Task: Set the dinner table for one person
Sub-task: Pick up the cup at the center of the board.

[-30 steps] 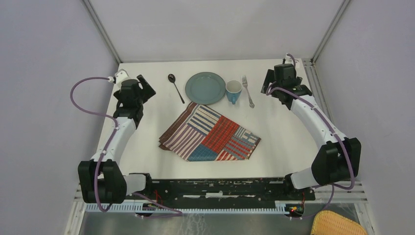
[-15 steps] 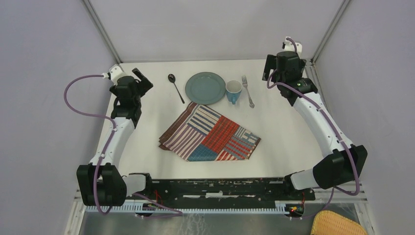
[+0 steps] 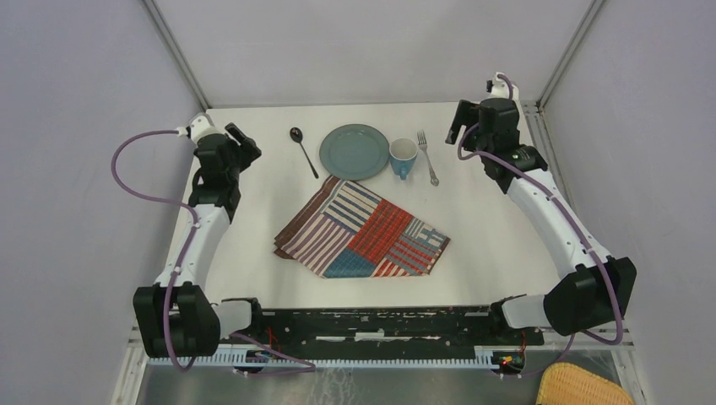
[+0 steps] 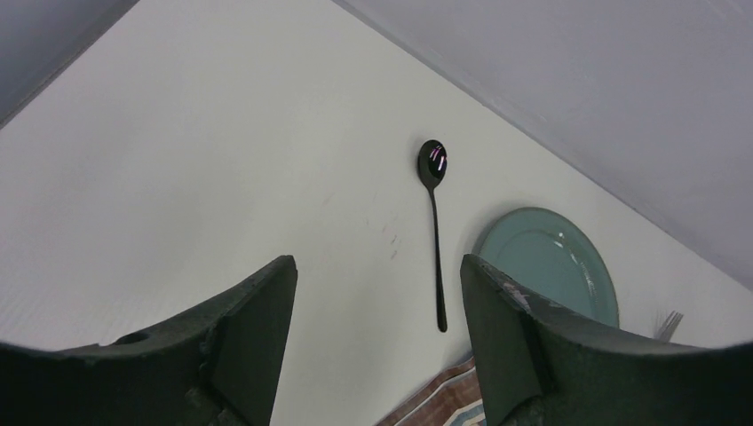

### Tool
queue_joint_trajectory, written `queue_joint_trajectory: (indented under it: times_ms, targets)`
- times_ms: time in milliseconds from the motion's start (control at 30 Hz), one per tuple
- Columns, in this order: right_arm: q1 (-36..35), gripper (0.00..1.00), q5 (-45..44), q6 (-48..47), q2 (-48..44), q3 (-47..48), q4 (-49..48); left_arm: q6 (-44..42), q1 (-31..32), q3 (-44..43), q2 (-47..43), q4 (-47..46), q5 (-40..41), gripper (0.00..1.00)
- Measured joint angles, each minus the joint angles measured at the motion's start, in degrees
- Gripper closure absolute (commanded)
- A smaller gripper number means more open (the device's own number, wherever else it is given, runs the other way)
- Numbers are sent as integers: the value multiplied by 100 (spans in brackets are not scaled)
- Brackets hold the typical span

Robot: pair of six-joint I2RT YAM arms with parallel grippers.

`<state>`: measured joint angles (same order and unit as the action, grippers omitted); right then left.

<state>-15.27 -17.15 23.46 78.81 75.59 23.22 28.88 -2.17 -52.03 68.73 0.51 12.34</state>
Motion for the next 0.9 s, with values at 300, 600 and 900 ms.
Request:
queue_joint_trajectory:
  times_ms: [300,600,900]
  targets:
    - [-39,60,612,271,-361,-925,-122,35,4,229,-605,828,-44,56]
    - [-745,58,640,719,-358,-1172,184,149,35,496,-931,1058,-129,42]
    - [-1196,55,367,315,586,205,798,181,103,494,-216,1193,-295,50]
